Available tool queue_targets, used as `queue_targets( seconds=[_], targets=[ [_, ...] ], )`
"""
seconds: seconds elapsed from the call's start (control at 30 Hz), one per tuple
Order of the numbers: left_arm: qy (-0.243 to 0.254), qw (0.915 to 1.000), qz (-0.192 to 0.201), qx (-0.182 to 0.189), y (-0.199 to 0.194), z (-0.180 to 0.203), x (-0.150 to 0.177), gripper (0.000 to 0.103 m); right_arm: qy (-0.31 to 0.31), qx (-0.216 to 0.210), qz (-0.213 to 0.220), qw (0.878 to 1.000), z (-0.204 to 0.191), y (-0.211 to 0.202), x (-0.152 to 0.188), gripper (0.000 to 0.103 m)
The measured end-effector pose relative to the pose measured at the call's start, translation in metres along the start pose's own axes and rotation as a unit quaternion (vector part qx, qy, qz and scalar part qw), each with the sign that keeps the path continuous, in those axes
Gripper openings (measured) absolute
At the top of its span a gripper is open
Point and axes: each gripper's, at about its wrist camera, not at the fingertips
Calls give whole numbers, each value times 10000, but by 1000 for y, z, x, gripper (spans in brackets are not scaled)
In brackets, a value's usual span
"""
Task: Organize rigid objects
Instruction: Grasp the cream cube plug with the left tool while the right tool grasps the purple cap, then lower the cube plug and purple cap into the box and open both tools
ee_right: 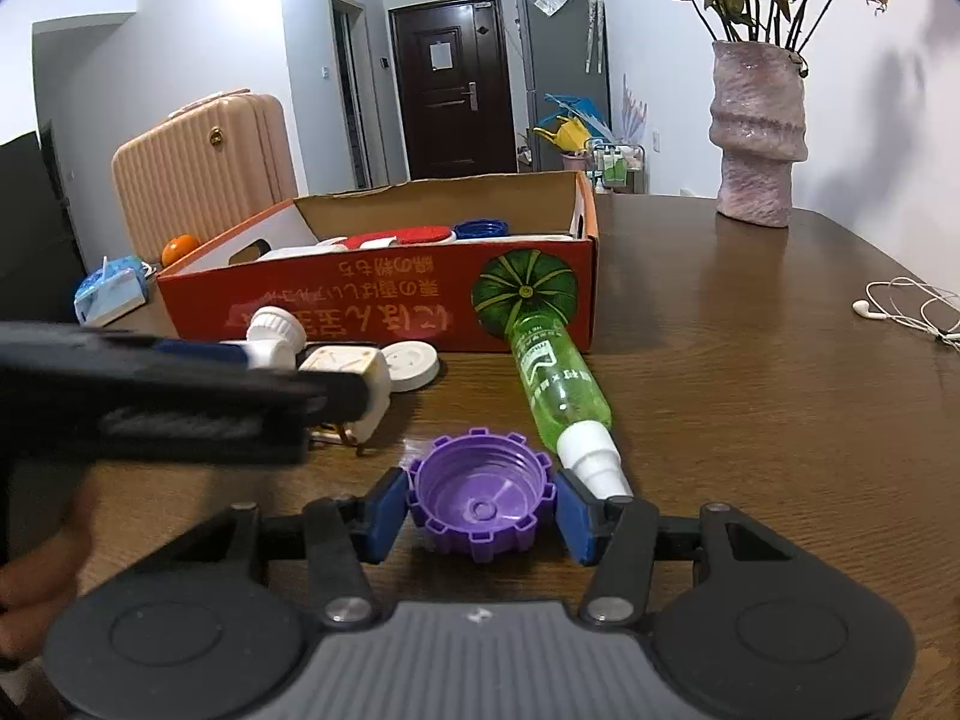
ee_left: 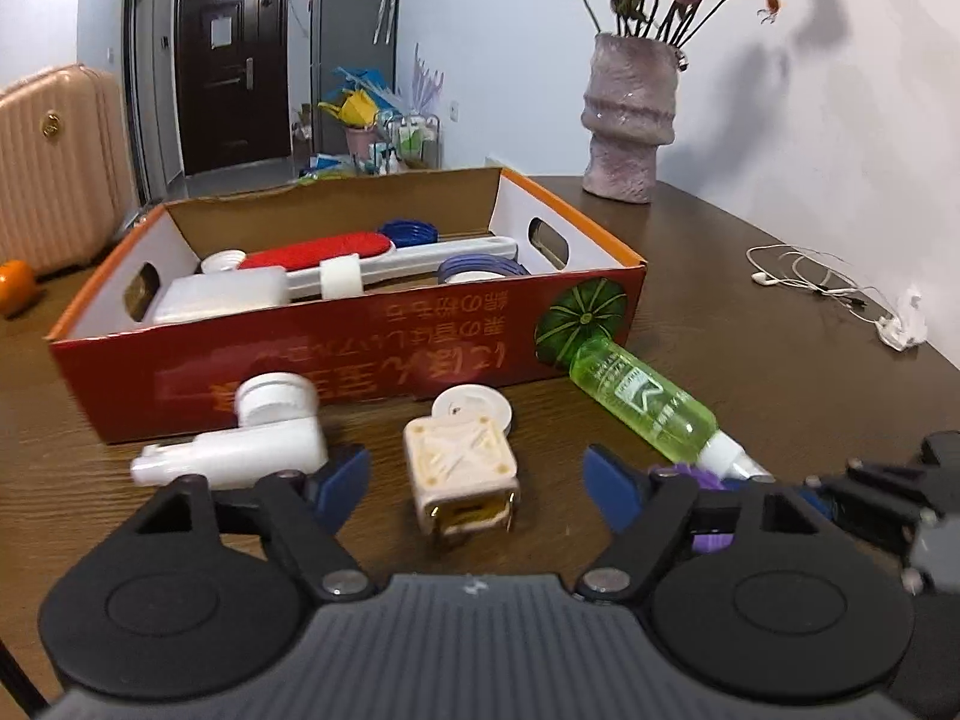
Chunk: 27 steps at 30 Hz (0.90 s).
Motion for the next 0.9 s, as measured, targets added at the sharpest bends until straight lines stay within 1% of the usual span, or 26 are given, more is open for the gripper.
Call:
queue_targets(
  seconds=[0.07,0.1,0.13,0.17,0.2,0.23,0.4,0.5,0.6,0.73,0.9],
  targets=[
    [-59,10000,-22,-35,7,0,-3,79,-33,-7,-19,10000,2,-1,2,52],
    [-89,9999,-36,-48,10,-1,-5,77,-52,-12,-32,10000,2,0,2,52],
    [-136,9999,-58,-60,13,-3,-5,68,-66,-31,-20,10000,1,0,2,52],
    [-185,9997,-117,-80,15,-5,-5,61,-82,-50,-19,10000,1,1,2,52],
    [-225,9995,-174,-95,15,-8,-6,48,-103,-65,-26,9999,0,1,1,52],
    [-277,9994,-205,-26,15,-11,-5,42,-123,-91,-36,9999,-1,2,1,52],
    [-419,9989,-187,-91,-3,-19,3,39,-185,-152,-54,9997,-5,2,0,52],
    [-464,9987,-202,-6,-22,-25,17,39,-224,-202,-82,9995,-10,-1,3,52],
    [-428,9989,-177,-10,-45,-29,37,39,-294,-252,-97,9992,-17,-6,8,52],
    [-437,9988,-193,-121,-77,-40,65,39,-376,-361,-106,9986,-29,-15,18,52],
    [-637,9974,-54,-326,-108,-56,85,39,-580,-549,-87,9968,-53,-29,28,52]
  ],
)
Point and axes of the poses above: each gripper's, at about its wrist camera, not at the fingertips, and y roughly the way its jaws point, z to its right, x to its underside, and after that the axes turned 9 degrees about -z, right-handed
